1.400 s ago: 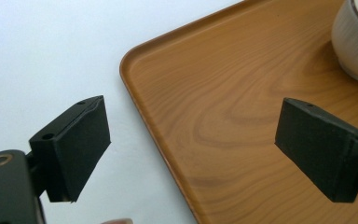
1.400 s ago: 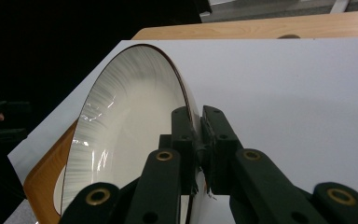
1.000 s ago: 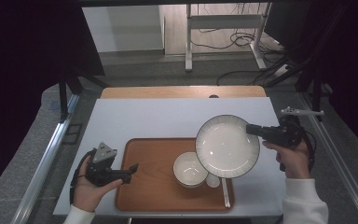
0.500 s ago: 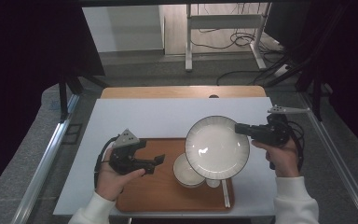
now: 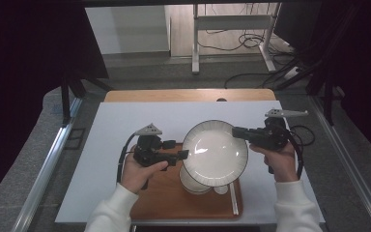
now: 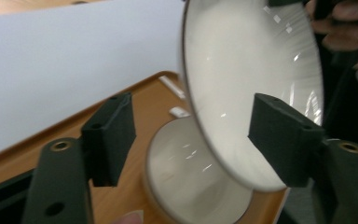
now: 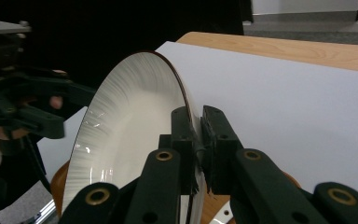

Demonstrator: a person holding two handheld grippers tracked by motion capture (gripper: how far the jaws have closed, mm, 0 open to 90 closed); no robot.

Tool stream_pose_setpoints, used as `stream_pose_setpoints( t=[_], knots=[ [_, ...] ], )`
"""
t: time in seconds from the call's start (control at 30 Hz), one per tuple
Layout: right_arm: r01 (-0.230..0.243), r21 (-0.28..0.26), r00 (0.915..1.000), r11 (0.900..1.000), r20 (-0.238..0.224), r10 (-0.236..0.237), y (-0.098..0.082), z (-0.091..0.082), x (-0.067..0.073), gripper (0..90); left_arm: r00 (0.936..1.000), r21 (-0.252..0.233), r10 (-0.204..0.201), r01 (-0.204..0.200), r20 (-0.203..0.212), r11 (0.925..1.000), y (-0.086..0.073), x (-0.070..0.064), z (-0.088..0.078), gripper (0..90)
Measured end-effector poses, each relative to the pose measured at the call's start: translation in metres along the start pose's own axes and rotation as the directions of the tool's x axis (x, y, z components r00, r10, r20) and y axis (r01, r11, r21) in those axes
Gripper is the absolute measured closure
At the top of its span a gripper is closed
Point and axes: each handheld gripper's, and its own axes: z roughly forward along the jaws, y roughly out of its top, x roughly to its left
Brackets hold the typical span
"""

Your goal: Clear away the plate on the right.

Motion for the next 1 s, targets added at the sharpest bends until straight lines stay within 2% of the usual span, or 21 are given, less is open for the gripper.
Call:
stream_pose_setpoints(
  t=[0.13,0.2,0.3,0.4,0.63,0.77,0.93,1.0],
  knots=[
    [0.005,0.001,1.0000,1.000,-0.007,-0.005,0.000,0.004,0.001,84.1,0.9966,0.010,-0.061,0.060,0.056,0.9981,0.003,0.010,0.014,54.1],
    [0.008,0.001,0.9999,1.000,-0.012,-0.008,-0.001,0.005,0.002,83.9,0.9898,0.017,-0.101,0.100,0.101,0.9949,0.002,0.014,0.019,62.0],
    [0.013,0.001,0.9998,1.000,-0.016,-0.013,-0.001,0.007,0.002,83.8,0.9904,0.026,-0.110,0.109,0.083,0.9937,0.002,0.016,0.020,72.2],
    [0.005,-0.004,0.9997,1.000,-0.025,-0.005,-0.002,0.005,0.001,83.7,0.9885,0.029,-0.122,0.120,0.090,0.9924,0.002,0.018,0.019,80.9],
    [0.017,0.005,0.9990,1.000,-0.042,-0.017,-0.002,0.008,0.003,83.2,0.9875,0.046,-0.137,0.134,0.078,0.9900,0.003,0.021,0.013,83.2],
    [0.024,0.021,0.9980,0.999,-0.059,-0.023,-0.003,0.012,0.004,82.7,0.9775,0.050,-0.178,0.173,0.114,0.9836,0.005,0.028,0.005,82.8],
    [0.035,0.052,0.9975,0.998,-0.064,-0.032,-0.003,0.017,0.008,82.3,0.9828,0.063,-0.161,0.155,0.091,0.9858,0.011,0.031,-0.002,82.7],
    [0.035,0.053,0.9970,0.998,-0.070,-0.031,-0.003,0.018,0.009,81.6,0.9825,0.057,-0.164,0.159,0.089,0.9857,0.013,0.032,-0.004,82.8]
  ],
)
